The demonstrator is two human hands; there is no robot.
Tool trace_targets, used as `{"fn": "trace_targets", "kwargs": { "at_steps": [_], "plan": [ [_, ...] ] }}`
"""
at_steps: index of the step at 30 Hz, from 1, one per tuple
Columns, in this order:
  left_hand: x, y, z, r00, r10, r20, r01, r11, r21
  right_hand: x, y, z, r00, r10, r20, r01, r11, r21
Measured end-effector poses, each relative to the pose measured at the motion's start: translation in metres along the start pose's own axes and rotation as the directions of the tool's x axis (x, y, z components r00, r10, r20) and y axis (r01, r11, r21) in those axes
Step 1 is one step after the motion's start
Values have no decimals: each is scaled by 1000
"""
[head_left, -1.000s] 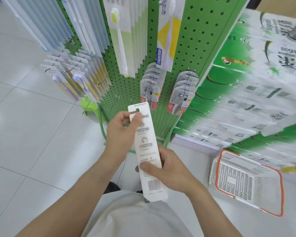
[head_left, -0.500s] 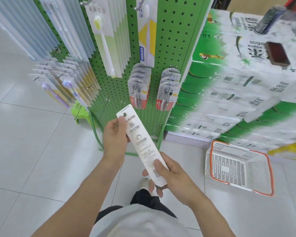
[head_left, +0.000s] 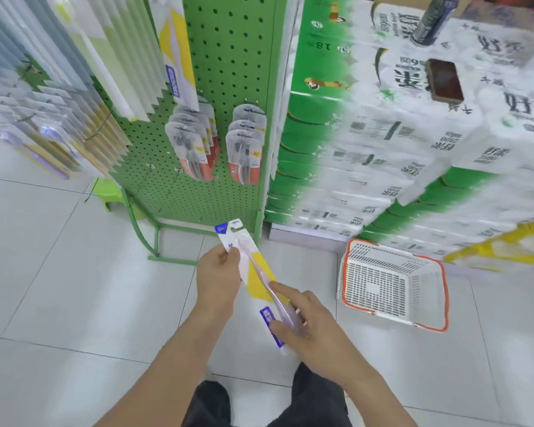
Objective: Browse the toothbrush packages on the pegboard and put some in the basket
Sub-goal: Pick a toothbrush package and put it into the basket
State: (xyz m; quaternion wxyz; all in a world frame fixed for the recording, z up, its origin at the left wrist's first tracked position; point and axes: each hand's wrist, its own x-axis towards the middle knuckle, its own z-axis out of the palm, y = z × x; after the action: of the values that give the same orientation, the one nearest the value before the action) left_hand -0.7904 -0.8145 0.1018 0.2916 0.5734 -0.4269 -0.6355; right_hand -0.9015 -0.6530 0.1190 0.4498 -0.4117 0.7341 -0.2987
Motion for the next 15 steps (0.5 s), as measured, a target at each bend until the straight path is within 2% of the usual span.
{"fn": "trace_targets", "kwargs": {
  "at_steps": [4, 6, 8, 10, 15],
  "plan": [
    [2, -26, 81, 999, -43, 2, 43, 999, -26, -3, 57, -62, 1000, -13, 16, 11, 995, 101],
    [-7, -41, 138, 997, -76, 17, 76, 997, 10, -5, 91, -97, 994, 41, -103, -22, 984, 179],
    [-27, -64, 197, 983, -136, 120, 125, 988, 95, -4, 124, -132, 969, 122, -215, -73, 972, 224],
    [-48, -91, 248, 953, -213, 215, 177, 969, 173, 4, 155, -164, 946, 187, -265, -108, 952, 286],
    [-36, -145, 332, 934, -299, 197, 230, 922, 311, 33, 236, -219, 930, 345, -129, -305, 918, 255]
  ]
}}
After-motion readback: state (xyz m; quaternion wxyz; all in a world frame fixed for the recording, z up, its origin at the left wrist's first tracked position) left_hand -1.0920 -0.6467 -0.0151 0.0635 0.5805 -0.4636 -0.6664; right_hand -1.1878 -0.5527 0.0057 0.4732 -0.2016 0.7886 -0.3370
